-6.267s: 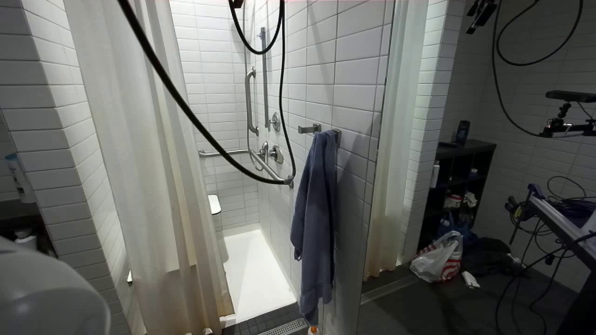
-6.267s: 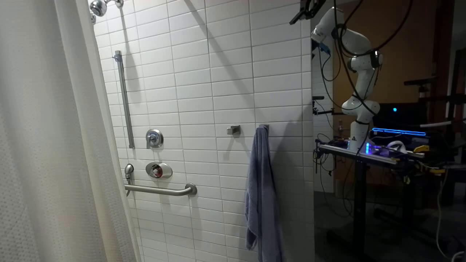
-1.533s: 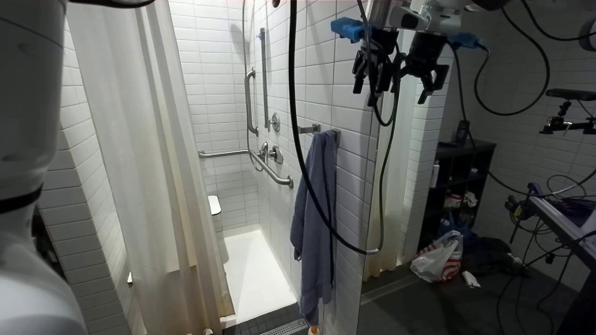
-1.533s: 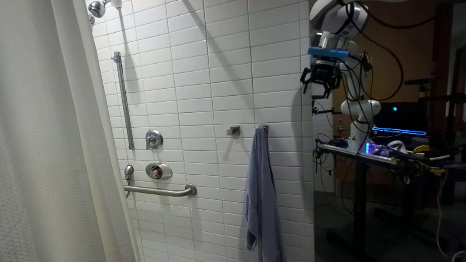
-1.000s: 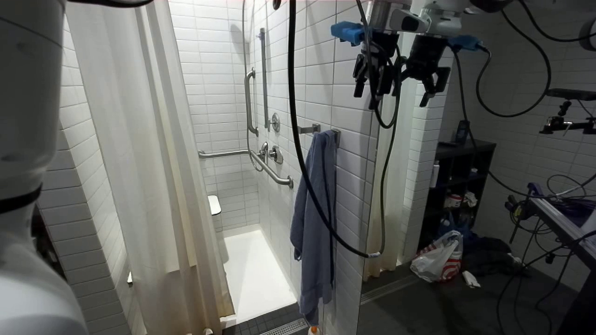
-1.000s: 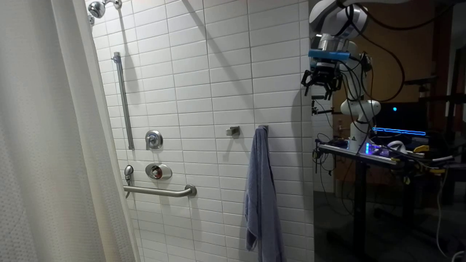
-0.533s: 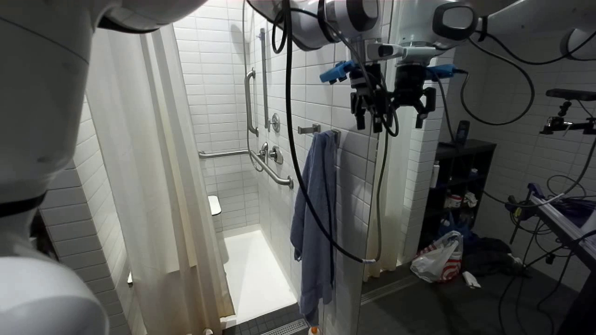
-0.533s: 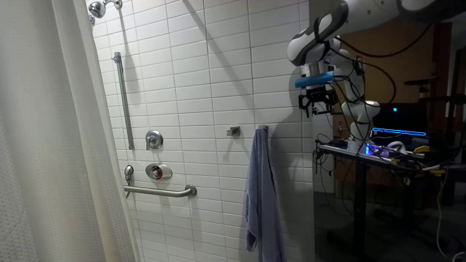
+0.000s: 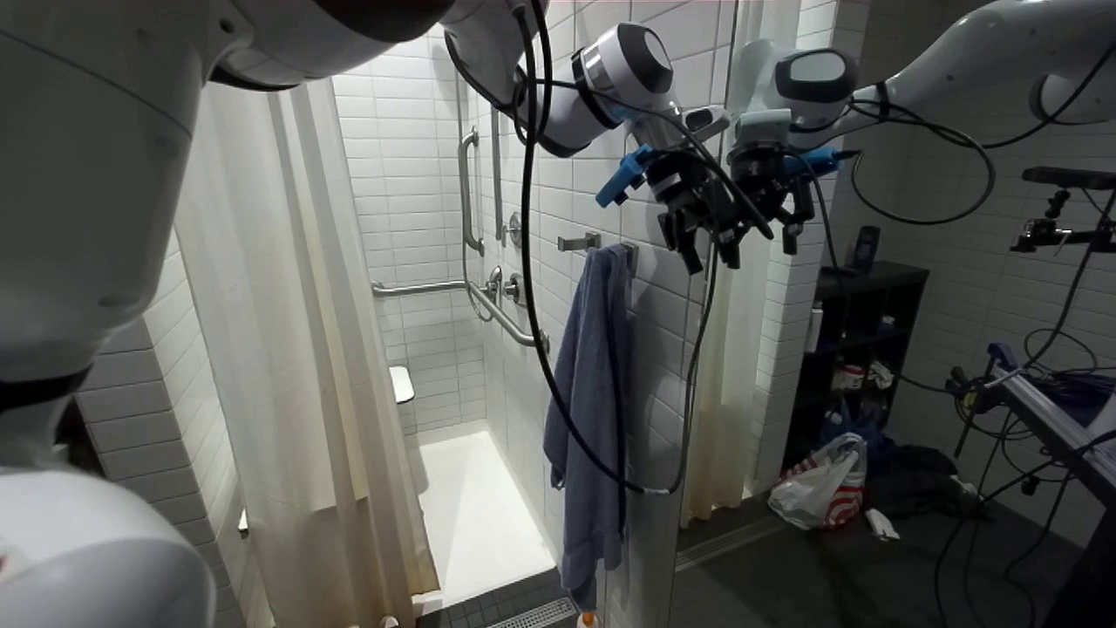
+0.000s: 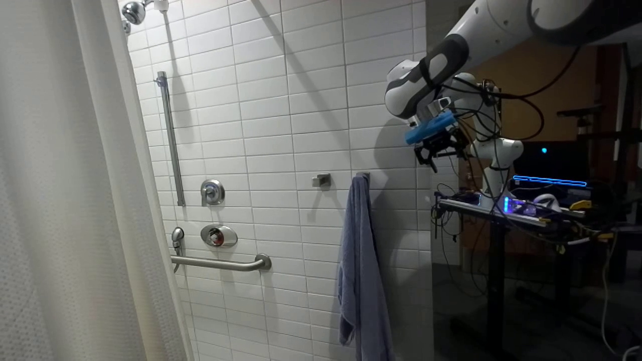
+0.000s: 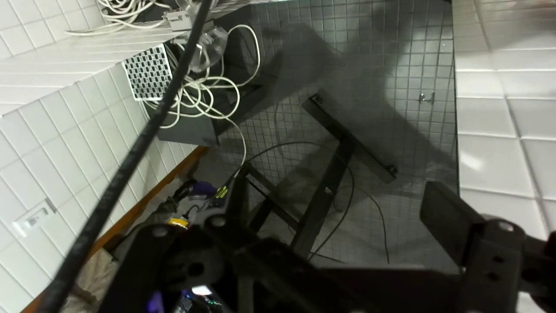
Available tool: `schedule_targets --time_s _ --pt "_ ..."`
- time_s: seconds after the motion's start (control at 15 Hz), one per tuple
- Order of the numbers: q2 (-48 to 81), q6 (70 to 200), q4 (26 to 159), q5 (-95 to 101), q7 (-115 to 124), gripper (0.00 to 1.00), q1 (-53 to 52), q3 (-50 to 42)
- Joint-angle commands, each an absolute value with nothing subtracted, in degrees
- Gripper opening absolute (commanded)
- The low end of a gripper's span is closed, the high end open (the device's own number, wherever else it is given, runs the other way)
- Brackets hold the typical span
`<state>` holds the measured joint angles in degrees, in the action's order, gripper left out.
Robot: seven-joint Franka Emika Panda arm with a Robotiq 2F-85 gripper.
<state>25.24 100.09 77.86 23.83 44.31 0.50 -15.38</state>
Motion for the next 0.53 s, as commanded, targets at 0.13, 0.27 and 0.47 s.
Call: schedule_targets --time_s 0.13,0.27,0.47 --pt "25.3 99.7 77.5 24.2 44.4 1.0 1.3 -14.4" --pt "25.7 99.3 76.9 24.7 44.3 1.0 1.0 -14.3" --pt "26.2 99.7 76.5 29.3 44.3 1.0 -1.6 -13.5"
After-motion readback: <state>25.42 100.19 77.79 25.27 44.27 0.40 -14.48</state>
